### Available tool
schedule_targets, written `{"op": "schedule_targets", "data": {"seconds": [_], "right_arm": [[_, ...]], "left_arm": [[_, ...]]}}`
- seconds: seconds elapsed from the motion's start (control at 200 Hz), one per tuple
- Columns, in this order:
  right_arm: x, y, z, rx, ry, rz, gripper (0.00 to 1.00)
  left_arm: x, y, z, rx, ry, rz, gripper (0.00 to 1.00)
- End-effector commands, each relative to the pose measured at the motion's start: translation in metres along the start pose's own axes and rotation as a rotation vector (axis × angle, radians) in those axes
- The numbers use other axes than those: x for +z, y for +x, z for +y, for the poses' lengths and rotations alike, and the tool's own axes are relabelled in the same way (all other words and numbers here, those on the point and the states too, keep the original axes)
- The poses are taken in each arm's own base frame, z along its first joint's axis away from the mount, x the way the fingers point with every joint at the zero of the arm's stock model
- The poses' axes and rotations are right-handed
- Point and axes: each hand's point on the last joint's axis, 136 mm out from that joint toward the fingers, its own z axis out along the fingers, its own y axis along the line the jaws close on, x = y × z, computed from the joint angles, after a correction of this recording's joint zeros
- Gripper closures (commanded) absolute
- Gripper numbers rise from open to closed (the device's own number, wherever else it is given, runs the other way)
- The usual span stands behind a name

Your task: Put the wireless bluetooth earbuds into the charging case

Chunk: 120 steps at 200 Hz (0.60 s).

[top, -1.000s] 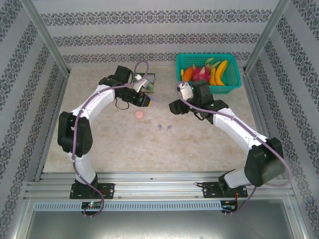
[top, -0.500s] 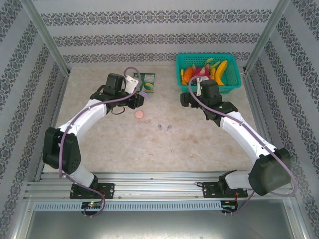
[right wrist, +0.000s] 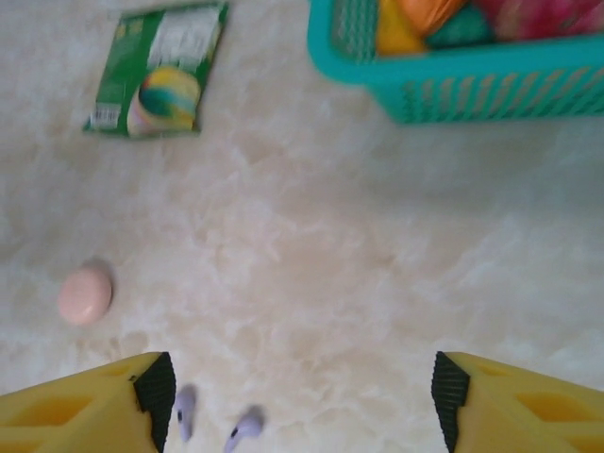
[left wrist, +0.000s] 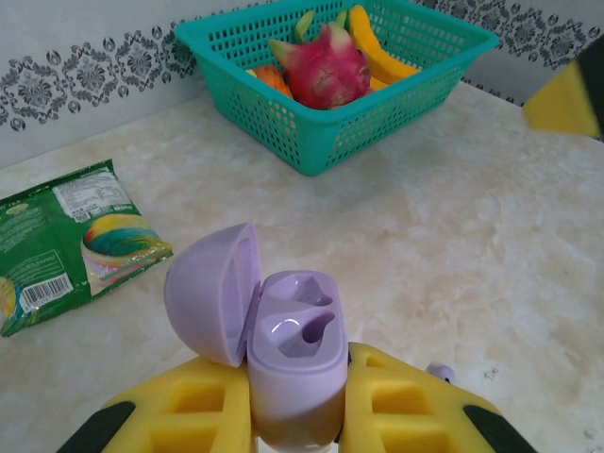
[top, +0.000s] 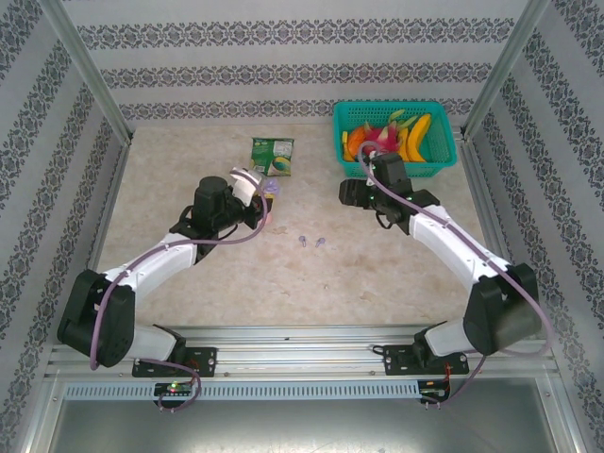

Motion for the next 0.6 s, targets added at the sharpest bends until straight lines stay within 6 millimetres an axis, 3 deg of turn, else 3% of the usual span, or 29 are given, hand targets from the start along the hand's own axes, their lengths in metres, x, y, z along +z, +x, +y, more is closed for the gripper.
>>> {"op": "schedule_targets", "data": {"seconds": [0.0, 0.29, 0.595], "right_arm": [[0.014, 0.034, 0.018, 0.045, -0.046, 0.142, 0.3], [0.04, 0.077, 0.039, 0.027, -0.024, 0.267, 0.38], [0.064, 0.1, 0.065, -0.054, 0.026, 0.357, 0.41]], "left_arm": [[-0.009, -0.04, -0.01, 0.074, 0.021, -0.218, 1.0], [-0.02, -0.038, -0.037, 0.161, 0.146, -0.36, 1.0], [-0.028, -0.047, -0.025, 0.184, 0.055, -0.453, 1.0]]}}
